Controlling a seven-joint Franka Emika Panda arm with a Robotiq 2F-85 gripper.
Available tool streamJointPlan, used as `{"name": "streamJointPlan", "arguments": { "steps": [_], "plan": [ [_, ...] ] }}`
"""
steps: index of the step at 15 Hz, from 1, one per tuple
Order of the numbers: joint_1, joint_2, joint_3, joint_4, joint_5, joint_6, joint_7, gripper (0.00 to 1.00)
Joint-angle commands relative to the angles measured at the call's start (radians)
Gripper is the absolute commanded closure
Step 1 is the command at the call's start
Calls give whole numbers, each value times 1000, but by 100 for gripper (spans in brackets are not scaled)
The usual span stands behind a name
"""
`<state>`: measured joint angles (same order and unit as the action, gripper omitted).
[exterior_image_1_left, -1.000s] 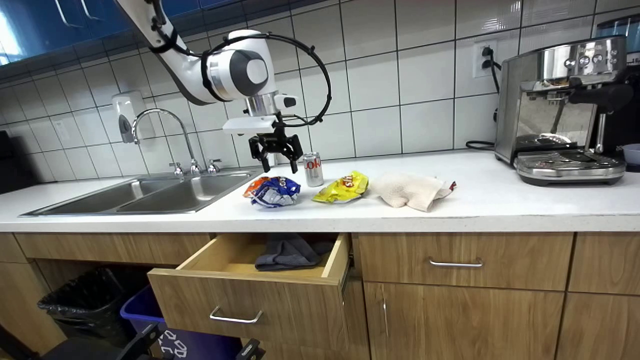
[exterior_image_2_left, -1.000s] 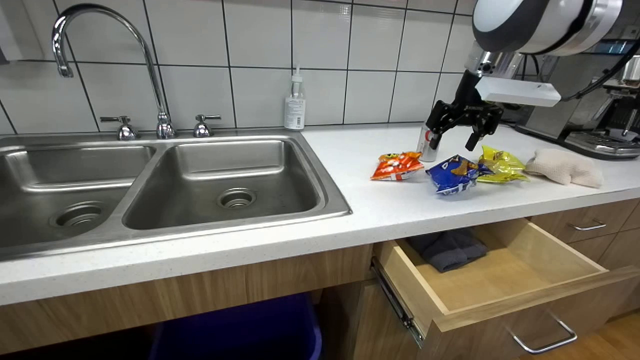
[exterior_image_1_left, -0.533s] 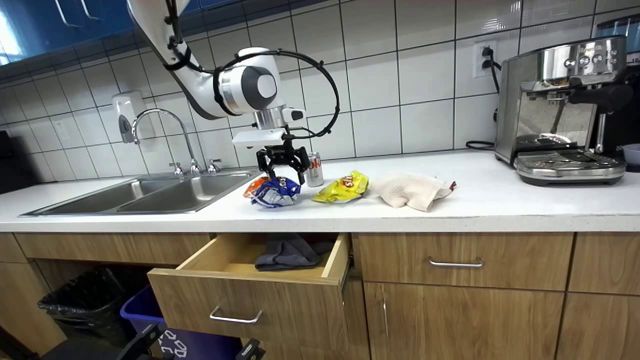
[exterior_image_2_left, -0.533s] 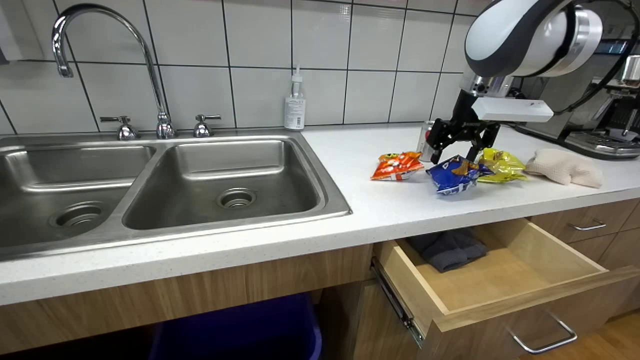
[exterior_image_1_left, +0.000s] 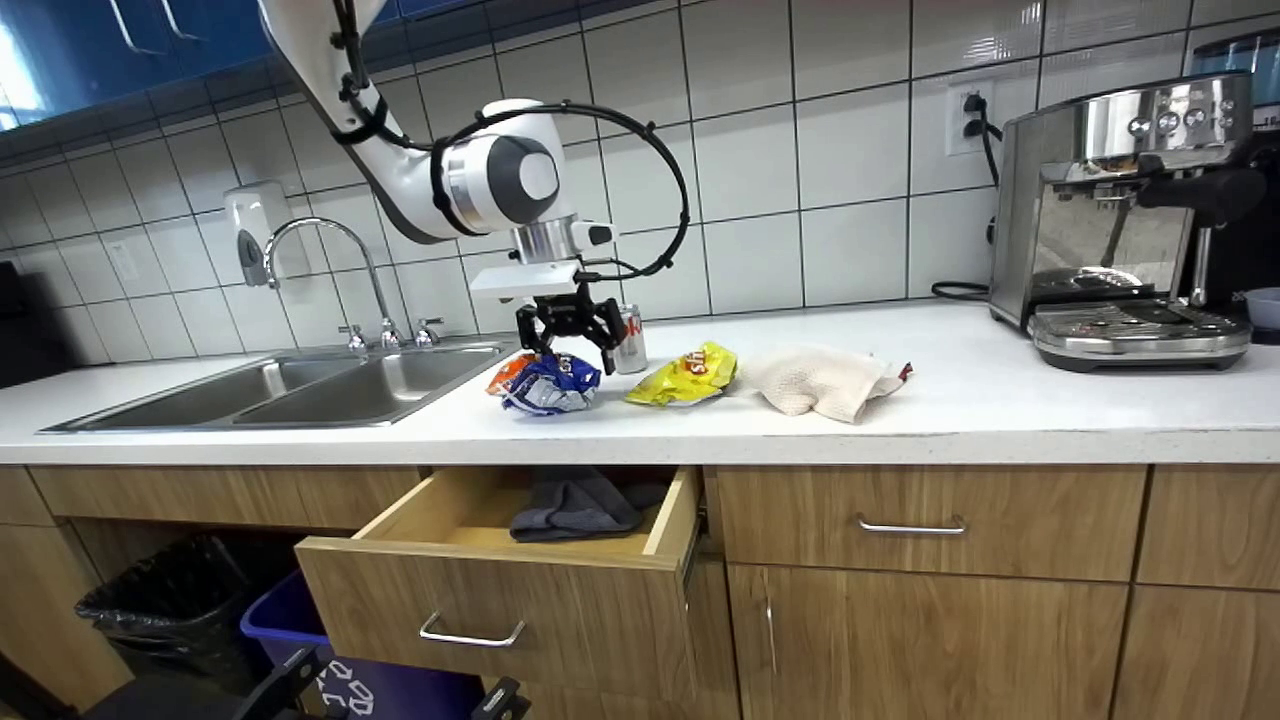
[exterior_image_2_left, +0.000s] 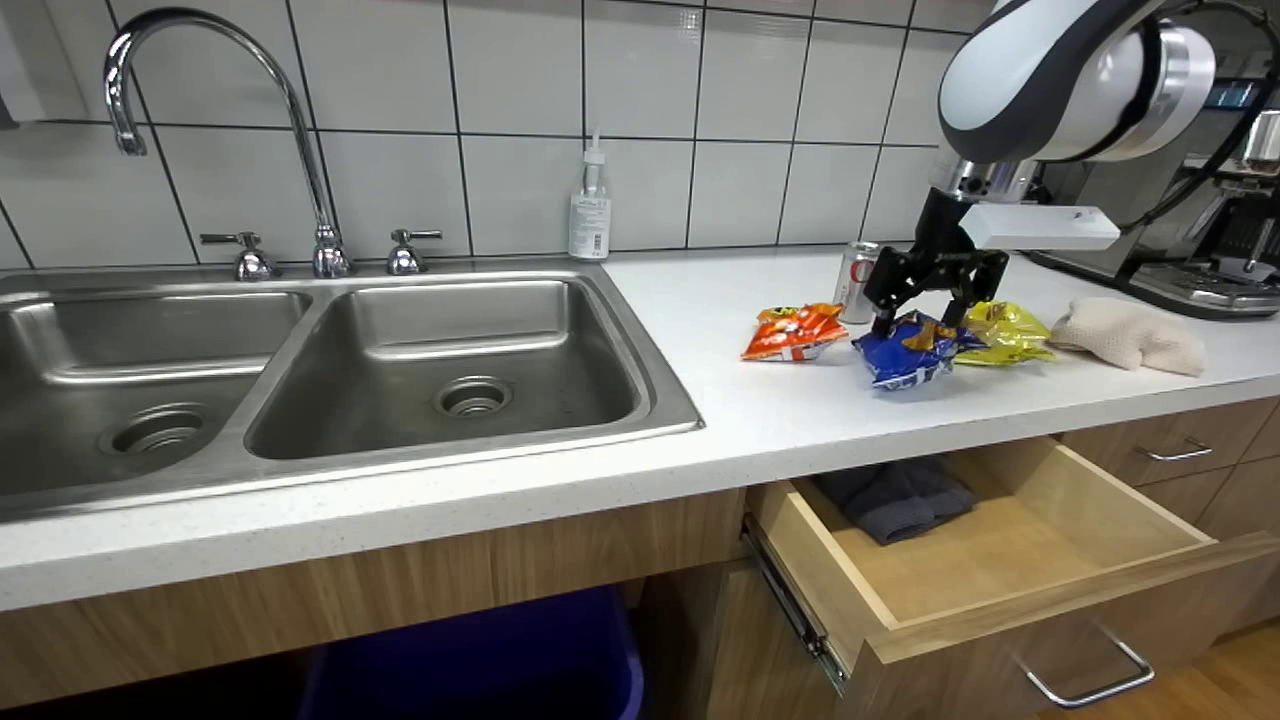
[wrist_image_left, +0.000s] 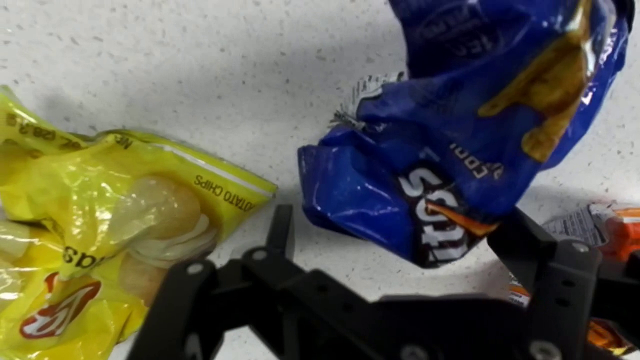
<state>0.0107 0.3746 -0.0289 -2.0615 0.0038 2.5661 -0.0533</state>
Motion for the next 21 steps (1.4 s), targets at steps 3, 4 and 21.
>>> {"name": "streamJointPlan", "arguments": {
  "steps": [3,4,21],
  "plan": [
    [-21,-90,20,-114,-1,15,-49,0],
    [-22,-101,21,-129,0,16,-52,0],
    [-4,-314,35,-407,3,22,-91,0]
  ]
}}
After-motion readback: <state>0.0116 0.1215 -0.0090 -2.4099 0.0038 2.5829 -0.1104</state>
